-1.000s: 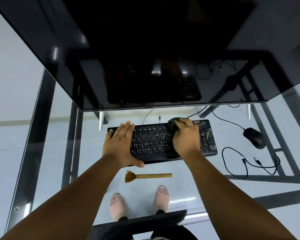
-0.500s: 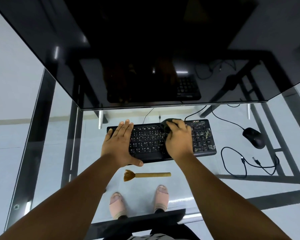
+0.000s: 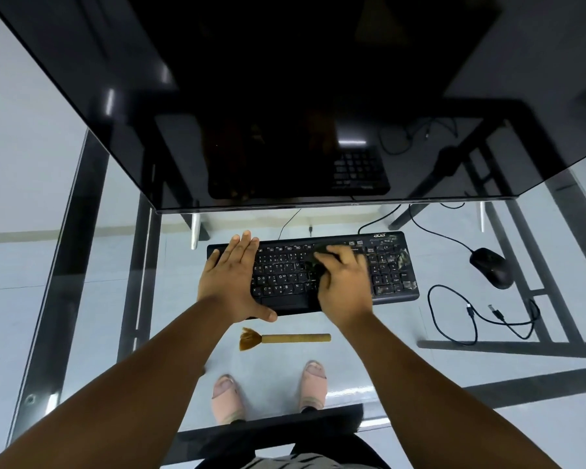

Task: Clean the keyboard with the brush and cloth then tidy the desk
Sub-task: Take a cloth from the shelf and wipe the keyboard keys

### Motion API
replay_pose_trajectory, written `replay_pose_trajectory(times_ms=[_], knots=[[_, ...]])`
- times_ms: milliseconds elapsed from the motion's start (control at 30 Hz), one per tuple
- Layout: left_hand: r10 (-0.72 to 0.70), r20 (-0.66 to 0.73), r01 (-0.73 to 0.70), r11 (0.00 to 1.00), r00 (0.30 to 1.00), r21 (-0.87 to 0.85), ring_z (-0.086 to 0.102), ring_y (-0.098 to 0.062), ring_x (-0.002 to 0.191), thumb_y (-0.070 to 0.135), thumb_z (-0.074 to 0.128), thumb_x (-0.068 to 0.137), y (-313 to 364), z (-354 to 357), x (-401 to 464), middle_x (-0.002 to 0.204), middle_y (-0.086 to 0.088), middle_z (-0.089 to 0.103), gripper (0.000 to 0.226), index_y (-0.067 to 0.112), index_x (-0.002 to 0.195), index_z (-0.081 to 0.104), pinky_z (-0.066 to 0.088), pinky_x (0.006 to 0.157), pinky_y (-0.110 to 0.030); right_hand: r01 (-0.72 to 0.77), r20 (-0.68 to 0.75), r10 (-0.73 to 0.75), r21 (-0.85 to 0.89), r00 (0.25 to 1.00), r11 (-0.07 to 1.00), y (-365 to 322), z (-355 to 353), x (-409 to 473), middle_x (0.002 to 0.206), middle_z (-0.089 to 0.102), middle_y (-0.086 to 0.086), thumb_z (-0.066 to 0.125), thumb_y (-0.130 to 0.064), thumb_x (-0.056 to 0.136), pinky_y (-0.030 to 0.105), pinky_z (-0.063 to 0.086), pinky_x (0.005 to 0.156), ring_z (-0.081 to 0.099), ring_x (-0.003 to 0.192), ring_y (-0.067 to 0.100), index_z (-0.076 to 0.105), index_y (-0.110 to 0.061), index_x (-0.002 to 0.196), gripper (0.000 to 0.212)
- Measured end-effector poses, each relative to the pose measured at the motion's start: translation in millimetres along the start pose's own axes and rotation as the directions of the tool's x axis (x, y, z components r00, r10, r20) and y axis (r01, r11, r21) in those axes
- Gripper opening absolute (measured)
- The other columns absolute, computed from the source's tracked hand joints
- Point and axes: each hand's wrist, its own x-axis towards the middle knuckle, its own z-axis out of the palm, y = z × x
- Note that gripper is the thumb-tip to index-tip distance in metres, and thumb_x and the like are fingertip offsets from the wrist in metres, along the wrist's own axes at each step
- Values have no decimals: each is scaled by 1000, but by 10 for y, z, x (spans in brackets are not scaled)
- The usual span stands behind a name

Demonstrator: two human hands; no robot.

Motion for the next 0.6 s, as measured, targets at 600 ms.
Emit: replay_pose_trajectory(times_ms=[600], knots=[[-223,-101,212,971,970,-108,-18,-13,148,85,69,41,42,111,-217,162,5,-16,153,18,154,-9,0,120,-45,69,132,-73,33,989,997,-365,92,-43,131,46,1,49,-9,87,34,52,82,41,112,26,62,-18,127,44]])
